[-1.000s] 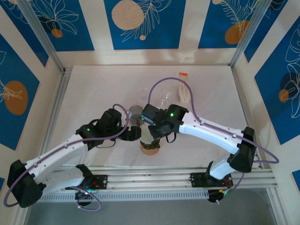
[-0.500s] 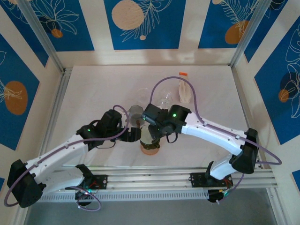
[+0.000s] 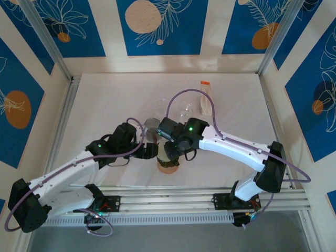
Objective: Place the coffee filter in the dripper
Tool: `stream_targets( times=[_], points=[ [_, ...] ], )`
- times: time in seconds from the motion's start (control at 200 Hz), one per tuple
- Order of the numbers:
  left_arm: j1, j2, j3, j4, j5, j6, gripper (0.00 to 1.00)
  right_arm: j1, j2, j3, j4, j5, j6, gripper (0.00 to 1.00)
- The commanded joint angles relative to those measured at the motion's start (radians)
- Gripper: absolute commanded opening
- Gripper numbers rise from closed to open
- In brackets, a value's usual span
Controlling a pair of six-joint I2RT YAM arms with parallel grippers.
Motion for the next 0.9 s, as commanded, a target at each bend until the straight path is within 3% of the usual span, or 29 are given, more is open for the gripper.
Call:
stream_targets(
  times=[0.0,0.405,0.895],
  points=[
    [0.013,0.002,-0.010,0.010,0.004,-0.015,0.80,-0.001,-0.025,-0.025,-0.042,-0.019,0.024,0.60],
    [0.015,0.000,-0.008,-0.003,0.002,-0.013,0.79,-0.029,-0.066,-0.016,-0.038,0.024,0.035,0.59],
    [0.014,-0.006,0.002,-0.025,-0.010,-0.023,0.79,-0.017,-0.086,-0.062,0.003,-0.065,0.031,0.57]
  ],
)
